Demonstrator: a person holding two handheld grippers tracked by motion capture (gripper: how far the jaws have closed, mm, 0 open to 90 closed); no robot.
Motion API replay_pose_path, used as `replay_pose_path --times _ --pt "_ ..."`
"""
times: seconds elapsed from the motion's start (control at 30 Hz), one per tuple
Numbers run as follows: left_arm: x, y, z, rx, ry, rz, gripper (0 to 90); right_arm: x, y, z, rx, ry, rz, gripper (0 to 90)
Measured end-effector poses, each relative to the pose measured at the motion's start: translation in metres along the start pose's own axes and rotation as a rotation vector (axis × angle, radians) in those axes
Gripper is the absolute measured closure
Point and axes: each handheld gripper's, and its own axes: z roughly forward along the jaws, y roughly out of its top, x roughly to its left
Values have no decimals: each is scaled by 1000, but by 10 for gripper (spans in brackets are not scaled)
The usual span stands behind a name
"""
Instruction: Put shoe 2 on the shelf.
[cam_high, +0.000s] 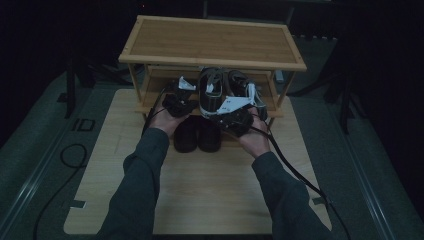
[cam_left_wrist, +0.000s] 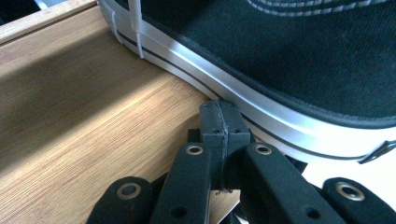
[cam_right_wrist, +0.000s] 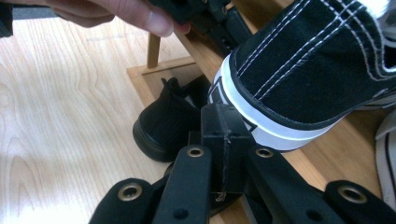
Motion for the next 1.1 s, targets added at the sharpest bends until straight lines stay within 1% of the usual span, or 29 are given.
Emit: replay_pose_path --times 0.2,0.3,0.37,0.6,0.7,0.87,0.97,1.1 --pt "0 0 0 -1 1 -3 900 0 1 1 8 -9 -8 900" --pt "0 0 0 0 1 -2 900 0 0 3 11 -33 -1 900" --pt "0 0 0 -1 1 -3 900 0 1 5 7 -31 11 900" --pt "2 -1 0 -5 -8 -28 900 -1 2 6 11 -24 17 900" --pt "2 1 -1 2 -5 -23 900 -1 3 6 13 -31 15 900" --pt "4 0 -5 22 24 -7 900 0 3 6 7 -32 16 897" --pt "8 -2 -6 22 4 -33 900 1 4 8 5 -31 14 899" --pt "7 -1 -6 27 13 -24 900 2 6 10 6 -30 8 900"
